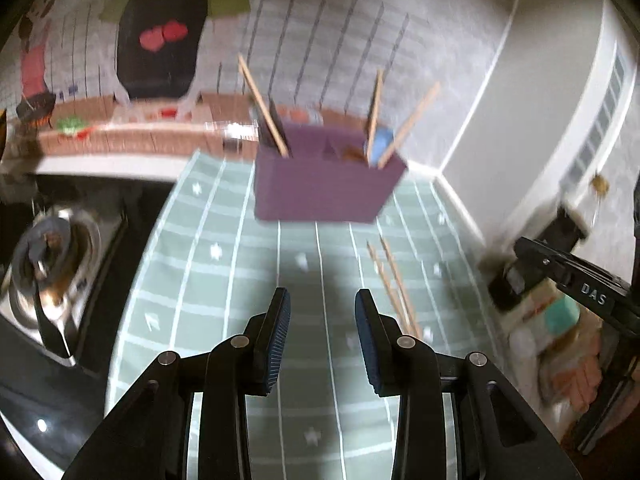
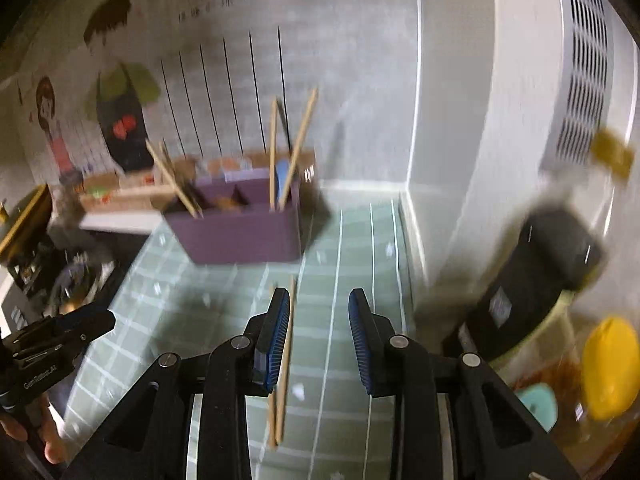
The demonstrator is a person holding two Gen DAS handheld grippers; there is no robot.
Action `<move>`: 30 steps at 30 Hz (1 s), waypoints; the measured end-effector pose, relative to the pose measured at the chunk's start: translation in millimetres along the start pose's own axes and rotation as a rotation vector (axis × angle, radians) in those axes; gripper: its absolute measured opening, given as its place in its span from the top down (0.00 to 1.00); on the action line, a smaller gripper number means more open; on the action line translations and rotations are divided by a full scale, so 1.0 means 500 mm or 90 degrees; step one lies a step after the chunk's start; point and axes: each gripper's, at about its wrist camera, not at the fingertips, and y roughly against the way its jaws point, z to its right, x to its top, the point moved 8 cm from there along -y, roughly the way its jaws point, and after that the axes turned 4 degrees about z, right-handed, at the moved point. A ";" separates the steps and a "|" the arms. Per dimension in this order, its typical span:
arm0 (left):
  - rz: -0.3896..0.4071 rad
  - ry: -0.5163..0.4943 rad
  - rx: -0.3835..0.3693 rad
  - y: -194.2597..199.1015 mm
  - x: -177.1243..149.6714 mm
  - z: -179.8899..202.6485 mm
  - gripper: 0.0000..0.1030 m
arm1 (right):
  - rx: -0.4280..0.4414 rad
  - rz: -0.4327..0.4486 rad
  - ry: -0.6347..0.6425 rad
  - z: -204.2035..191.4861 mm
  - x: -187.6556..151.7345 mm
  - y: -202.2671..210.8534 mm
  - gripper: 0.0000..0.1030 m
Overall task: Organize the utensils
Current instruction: 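Open both grippers and move them back over the mat, then grasp a chopstick with the right gripper while the left gripper approaches another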
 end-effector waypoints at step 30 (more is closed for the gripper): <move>-0.092 0.036 0.009 -0.009 -0.160 -0.013 0.66 | 0.079 -0.171 0.068 -0.074 -0.263 -0.114 0.91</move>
